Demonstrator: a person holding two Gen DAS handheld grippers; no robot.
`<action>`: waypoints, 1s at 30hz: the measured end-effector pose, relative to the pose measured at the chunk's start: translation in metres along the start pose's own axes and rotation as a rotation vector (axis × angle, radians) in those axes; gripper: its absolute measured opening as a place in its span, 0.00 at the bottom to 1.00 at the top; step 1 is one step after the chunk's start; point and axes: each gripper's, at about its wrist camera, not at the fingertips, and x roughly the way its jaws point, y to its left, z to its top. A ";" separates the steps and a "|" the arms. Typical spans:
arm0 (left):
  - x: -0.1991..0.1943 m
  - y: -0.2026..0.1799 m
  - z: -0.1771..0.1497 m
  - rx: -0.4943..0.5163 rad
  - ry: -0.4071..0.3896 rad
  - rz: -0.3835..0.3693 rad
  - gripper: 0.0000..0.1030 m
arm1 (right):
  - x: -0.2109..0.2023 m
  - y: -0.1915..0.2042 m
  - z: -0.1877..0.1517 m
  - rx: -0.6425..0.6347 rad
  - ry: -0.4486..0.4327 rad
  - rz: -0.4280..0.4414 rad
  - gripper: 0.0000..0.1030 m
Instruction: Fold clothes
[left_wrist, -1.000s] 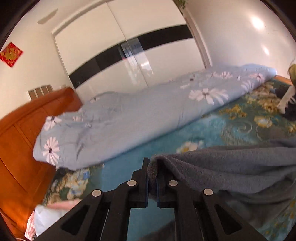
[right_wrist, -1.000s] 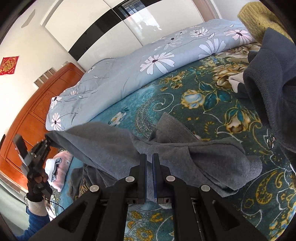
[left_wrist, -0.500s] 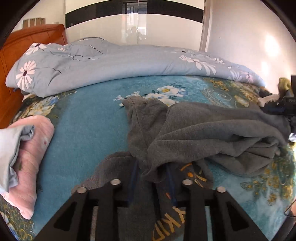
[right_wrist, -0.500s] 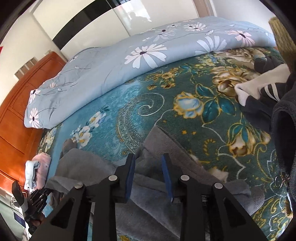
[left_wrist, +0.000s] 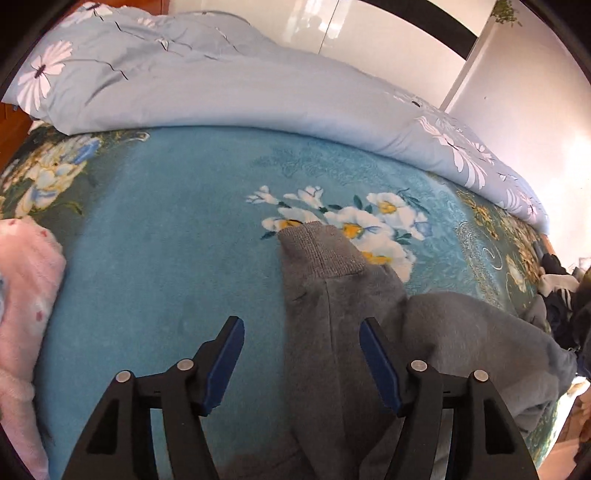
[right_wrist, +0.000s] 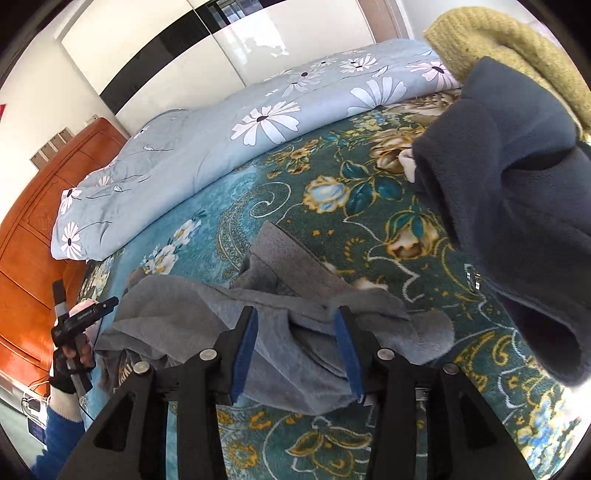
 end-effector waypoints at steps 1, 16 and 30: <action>0.009 0.002 0.003 -0.035 0.034 -0.033 0.67 | -0.005 -0.003 -0.004 -0.007 0.000 -0.008 0.49; 0.005 -0.003 0.011 -0.101 -0.018 -0.105 0.06 | 0.013 0.002 -0.031 -0.105 0.046 -0.057 0.54; -0.052 0.056 0.005 -0.163 -0.166 -0.070 0.06 | 0.041 0.016 -0.027 -0.129 0.062 -0.140 0.42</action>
